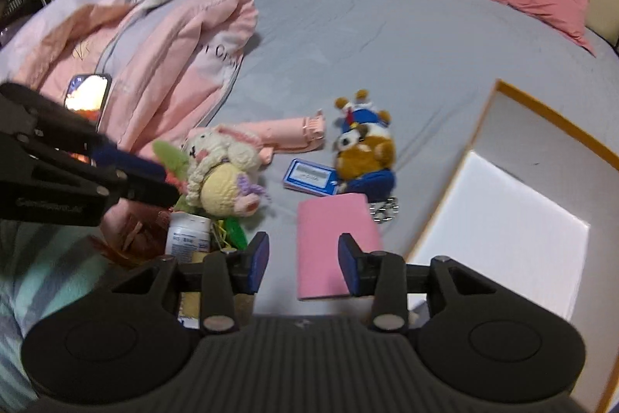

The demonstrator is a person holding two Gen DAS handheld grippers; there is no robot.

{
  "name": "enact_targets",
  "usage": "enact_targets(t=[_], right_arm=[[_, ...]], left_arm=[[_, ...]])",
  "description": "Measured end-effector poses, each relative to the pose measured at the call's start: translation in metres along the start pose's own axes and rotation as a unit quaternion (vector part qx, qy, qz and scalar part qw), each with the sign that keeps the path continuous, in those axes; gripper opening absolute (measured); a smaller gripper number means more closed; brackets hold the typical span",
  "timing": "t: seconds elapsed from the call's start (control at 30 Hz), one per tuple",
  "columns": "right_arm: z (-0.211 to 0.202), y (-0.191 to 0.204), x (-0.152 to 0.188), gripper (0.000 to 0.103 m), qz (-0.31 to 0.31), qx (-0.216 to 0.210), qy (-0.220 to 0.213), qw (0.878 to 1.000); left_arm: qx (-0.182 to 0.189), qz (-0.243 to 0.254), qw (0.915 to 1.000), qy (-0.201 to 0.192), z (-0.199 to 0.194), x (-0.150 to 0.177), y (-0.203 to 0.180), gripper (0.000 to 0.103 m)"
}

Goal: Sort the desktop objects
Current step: 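Withdraw both grippers from the orange box back toward the pile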

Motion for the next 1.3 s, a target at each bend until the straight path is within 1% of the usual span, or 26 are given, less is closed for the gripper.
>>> enact_targets(t=[0.03,0.07,0.1,0.13,0.17,0.23,0.27,0.33,0.4,0.5,0.57,0.67,0.73,0.77,0.83,0.9,1.0,1.13,1.23,1.3], right_arm=[[0.003,0.002,-0.002,0.042,0.001,0.002,0.004,1.0],[0.007,0.004,-0.004,0.042,0.002,0.004,0.01,1.0],[0.011,0.006,-0.005,0.042,0.001,0.008,0.014,1.0],[0.013,0.008,-0.006,0.043,0.001,0.013,0.017,1.0],[0.015,0.009,-0.006,0.044,0.001,0.019,0.02,1.0],[0.022,0.01,-0.007,0.046,0.005,0.037,0.027,0.999],[0.024,0.009,-0.008,0.046,0.009,0.048,0.03,0.998],[0.028,0.007,-0.009,0.047,0.022,0.064,0.034,0.997],[0.034,0.005,-0.011,0.047,0.036,0.075,0.038,0.996],[0.043,0.004,-0.014,0.048,0.044,0.09,0.048,0.994],[0.049,0.005,-0.017,0.05,0.041,0.1,0.053,0.993],[0.053,0.005,-0.023,0.051,0.042,0.11,0.052,0.992],[0.057,0.004,-0.026,0.051,0.044,0.115,0.052,0.991],[0.058,0.003,-0.027,0.051,0.043,0.116,0.054,0.991],[0.062,0.003,-0.029,0.051,0.039,0.121,0.058,0.99],[0.067,0.006,-0.028,0.051,0.024,0.127,0.065,0.989],[0.073,0.012,-0.026,0.054,-0.001,0.133,0.073,0.988],[0.085,0.018,-0.022,0.054,-0.022,0.138,0.086,0.987],[0.09,0.024,-0.019,0.054,-0.035,0.136,0.084,0.987],[0.092,0.026,-0.019,0.054,-0.038,0.133,0.082,0.987]], left_arm=[[-0.002,0.042,0.9989,-0.019,0.0,0.001,0.003,0.024],[-0.005,0.088,0.9953,-0.04,0.0,0.003,0.007,0.024],[-0.005,0.126,0.9903,-0.057,-0.001,0.006,0.011,0.024],[-0.007,0.157,0.9855,-0.065,0.001,0.007,0.017,0.024],[-0.006,0.171,0.9834,-0.06,0.006,0.008,0.026,0.024],[-0.004,0.184,0.9814,-0.055,0.012,0.011,0.042,0.024],[0.004,0.185,0.9811,-0.057,0.014,0.012,0.052,0.024],[0.021,0.168,0.9839,-0.055,0.021,0.016,0.072,0.024],[0.043,0.159,0.9846,-0.057,0.027,0.022,0.089,0.024],[0.049,0.151,0.9857,-0.057,0.037,0.033,0.105,0.024],[0.046,0.136,0.9881,-0.056,0.043,0.042,0.114,0.024],[0.046,0.123,0.9897,-0.057,0.042,0.052,0.121,0.024],[0.03,0.124,0.9901,-0.059,0.039,0.051,0.124,0.024],[0.017,0.125,0.9894,-0.071,0.033,0.047,0.124,0.024],[-0.002,0.115,0.9872,-0.111,0.019,0.037,0.126,0.024],[-0.002,0.106,0.9862,-0.127,0.011,0.026,0.126,0.027],[0.005,0.118,0.9847,-0.128,0.005,0.017,0.119,0.027],[0.003,0.115,0.9861,-0.12,0.005,0.012,0.115,0.027],[0.011,0.111,0.9877,-0.11,0.008,0.017,0.12,0.027],[0.008,0.116,0.9878,-0.103,0.013,0.028,0.124,0.027]])
Point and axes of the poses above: each gripper's, at about its wrist camera, not at the fingertips, and z roughly the way its jaws point, y to its left, x to its underside, the point moved 1 cm from there along z, roughly the way its jaws point, and after that the axes turned 3 degrees about -x, right-handed, at the moved point
